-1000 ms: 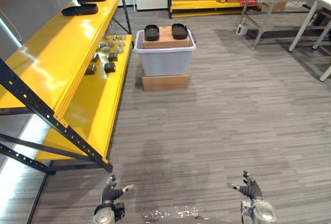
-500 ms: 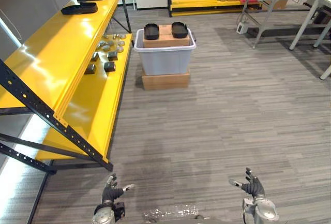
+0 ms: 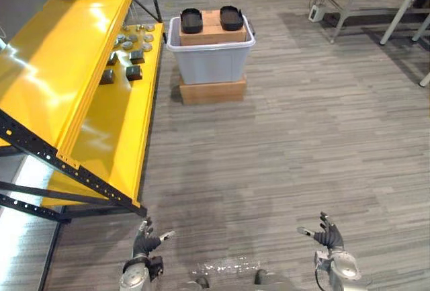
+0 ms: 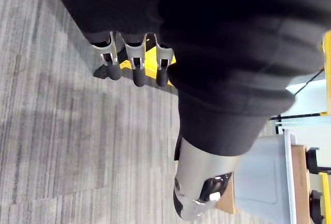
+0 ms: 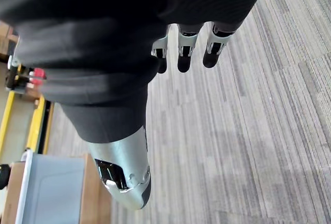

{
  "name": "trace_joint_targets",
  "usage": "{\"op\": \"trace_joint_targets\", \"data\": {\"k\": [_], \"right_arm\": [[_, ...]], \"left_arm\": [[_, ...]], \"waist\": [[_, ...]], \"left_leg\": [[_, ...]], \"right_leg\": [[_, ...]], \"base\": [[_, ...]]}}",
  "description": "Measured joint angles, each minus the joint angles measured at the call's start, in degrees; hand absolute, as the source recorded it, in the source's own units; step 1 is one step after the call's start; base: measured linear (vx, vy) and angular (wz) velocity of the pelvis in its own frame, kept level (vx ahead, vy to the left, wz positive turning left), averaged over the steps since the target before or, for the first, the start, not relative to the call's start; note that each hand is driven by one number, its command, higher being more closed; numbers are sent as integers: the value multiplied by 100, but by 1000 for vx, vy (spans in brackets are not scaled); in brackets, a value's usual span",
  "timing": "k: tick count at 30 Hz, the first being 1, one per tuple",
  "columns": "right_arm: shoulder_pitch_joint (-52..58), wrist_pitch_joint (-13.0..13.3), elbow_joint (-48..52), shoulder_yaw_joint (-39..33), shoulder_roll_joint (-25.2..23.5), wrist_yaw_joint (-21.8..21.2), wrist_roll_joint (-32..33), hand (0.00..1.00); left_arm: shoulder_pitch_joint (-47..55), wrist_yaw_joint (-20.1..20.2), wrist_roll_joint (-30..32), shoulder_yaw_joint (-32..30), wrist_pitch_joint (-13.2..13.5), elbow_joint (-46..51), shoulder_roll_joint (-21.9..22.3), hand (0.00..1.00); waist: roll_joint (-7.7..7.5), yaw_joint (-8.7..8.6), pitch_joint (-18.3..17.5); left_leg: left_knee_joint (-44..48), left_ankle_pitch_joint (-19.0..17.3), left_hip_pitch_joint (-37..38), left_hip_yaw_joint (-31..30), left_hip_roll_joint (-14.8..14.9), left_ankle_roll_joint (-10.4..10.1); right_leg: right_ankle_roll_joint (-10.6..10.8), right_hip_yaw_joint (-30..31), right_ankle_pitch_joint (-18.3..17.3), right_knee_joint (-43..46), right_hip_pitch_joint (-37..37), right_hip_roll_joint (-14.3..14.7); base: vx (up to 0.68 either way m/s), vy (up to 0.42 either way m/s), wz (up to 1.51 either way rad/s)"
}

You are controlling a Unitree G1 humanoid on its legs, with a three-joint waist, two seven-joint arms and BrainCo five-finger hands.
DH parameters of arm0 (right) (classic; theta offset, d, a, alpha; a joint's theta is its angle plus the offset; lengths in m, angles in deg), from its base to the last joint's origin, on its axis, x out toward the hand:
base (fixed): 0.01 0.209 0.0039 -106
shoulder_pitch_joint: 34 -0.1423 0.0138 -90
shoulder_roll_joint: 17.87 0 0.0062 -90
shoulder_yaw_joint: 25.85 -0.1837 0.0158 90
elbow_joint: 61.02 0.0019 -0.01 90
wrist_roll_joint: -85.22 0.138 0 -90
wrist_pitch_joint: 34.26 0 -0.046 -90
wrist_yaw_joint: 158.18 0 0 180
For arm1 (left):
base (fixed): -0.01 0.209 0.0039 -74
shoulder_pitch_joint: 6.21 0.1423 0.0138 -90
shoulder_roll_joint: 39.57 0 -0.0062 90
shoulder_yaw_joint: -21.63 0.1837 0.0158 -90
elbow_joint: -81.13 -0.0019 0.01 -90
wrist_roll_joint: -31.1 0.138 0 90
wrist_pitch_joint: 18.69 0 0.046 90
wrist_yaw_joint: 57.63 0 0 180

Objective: Walk over and take plastic housings, then place them on the shelf

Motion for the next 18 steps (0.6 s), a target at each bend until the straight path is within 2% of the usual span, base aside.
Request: {"op": "trace_joint_targets", "data": {"k": [1,2,3,4,5,6,7,8,9,10,11,12,13,14,15,16,17,18], "right_arm": [[-34,-2,-1,1,26,-1,0,0],[-89,-8,-2,1,65,-1,1,0],[-135,-10,-2,4,103,-1,1,0],[-217,-10,3,10,176,0,2,0],[-257,-9,7,23,252,2,7,0],[-255,-9,8,40,282,2,17,0],[-189,-10,15,47,316,5,43,0],[-37,-10,63,35,325,10,43,0],[-45,-37,43,15,412,15,43,0],[-169,-88,67,-36,388,24,49,0],[-178,-101,185,-5,358,-2,48,0],[-186,-99,238,2,315,-5,48,0],[-188,-100,237,13,291,-8,56,0],[-162,-100,233,12,287,-5,99,0],[-131,-103,234,14,279,-3,116,0],[-79,-88,239,22,273,2,187,0],[-41,-62,239,20,280,25,270,0],[-50,-51,236,19,290,76,343,0]], "left_arm": [[-53,-14,-2,-2,-1,-11,-8,0],[-135,-15,-5,-2,-1,-43,-29,0],[-199,-15,-16,0,-1,-75,-33,0],[-295,-20,-78,-2,-2,-101,-30,0],[-407,-26,-107,-16,-1,-111,-40,0],[-447,-30,-107,-20,2,-110,-42,0],[-479,-37,-108,-26,8,-104,-75,0],[-460,-32,-98,-12,12,-118,-142,0],[-595,-40,-100,-15,3,-243,-25,0],[-712,-27,-94,-23,2,-259,22,0],[-755,-32,-95,-20,18,-267,70,0],[-762,-35,-97,-19,25,-308,93,0],[-754,-32,-98,-12,22,-358,107,0],[-715,-28,-98,-11,21,-366,147,0],[-693,-19,-99,-11,21,-361,161,0],[-603,-13,-100,-3,18,-361,185,0],[-521,-13,-104,18,10,-360,202,0],[-481,-13,-106,56,0,-361,204,0]], "waist": [[6,-33,11],[58,-65,45],[119,-90,88],[245,-165,183],[306,-200,286],[294,-221,311],[183,-279,295],[-47,-341,265],[146,-330,353],[237,-376,406],[258,-381,422],[268,-345,422],[289,-312,437],[372,-316,470],[387,-295,472],[352,-214,502],[278,-153,544],[231,-111,568]], "left_leg": [[1,-41,71,-42,54,11],[-8,-58,114,-106,186,14],[-8,-60,155,-138,305,10],[7,-53,253,-164,534,-3],[14,1,422,-175,698,-195],[15,23,510,-177,732,-329],[22,-6,718,-189,729,-647],[115,-156,1006,-292,614,-882],[216,-233,1124,-290,777,-983],[591,-70,957,-377,919,-1164],[1043,301,852,-442,975,-1096],[1633,669,631,-479,1044,-1001],[2450,1255,289,-525,1225,-928],[3968,1655,-402,-718,1599,-793],[4812,1563,-692,-745,1789,-686],[6138,1301,-1222,-705,2028,-528],[6754,1066,-1619,-691,2073,-425],[6961,870,-2093,-705,1967,-308]], "right_leg": [[-101,-128,-179,98,-229,56],[-293,-258,-278,50,-475,180],[-383,-345,-304,-69,-643,352],[-474,-452,-260,-475,-930,698],[-605,-449,82,-1176,-1186,1055],[-621,-407,345,-1639,-1252,1208],[-671,-175,1168,-2896,-1166,1471],[-1098,143,2352,-3368,-1084,1427],[-1292,43,2236,-2902,-1172,1543],[-1382,45,1666,-2170,-1379,1475],[-1398,14,1213,-1740,-1398,1429],[-1379,23,931,-1658,-1279,1431],[-1327,4,737,-1787,-1012,1483],[-1289,-104,680,-2266,-426,1649],[-1340,-135,712,-2527,-113,1738],[-1420,-195,761,-3019,573,1874],[-1424,-168,759,-3377,1049,1970],[-1443,-99,743,-3748,1523,2043]], "base": [[398,76,19],[336,20,23],[355,-40,26],[598,-92,22],[642,-107,19],[740,-134,23],[713,-162,45],[725,-165,37],[648,-194,38],[553,-225,16],[523,-256,23],[528,-294,14],[531,-302,31],[518,-295,35],[523,-270,35],[514,-237,16],[595,-253,9],[526,-194,-6]]}}
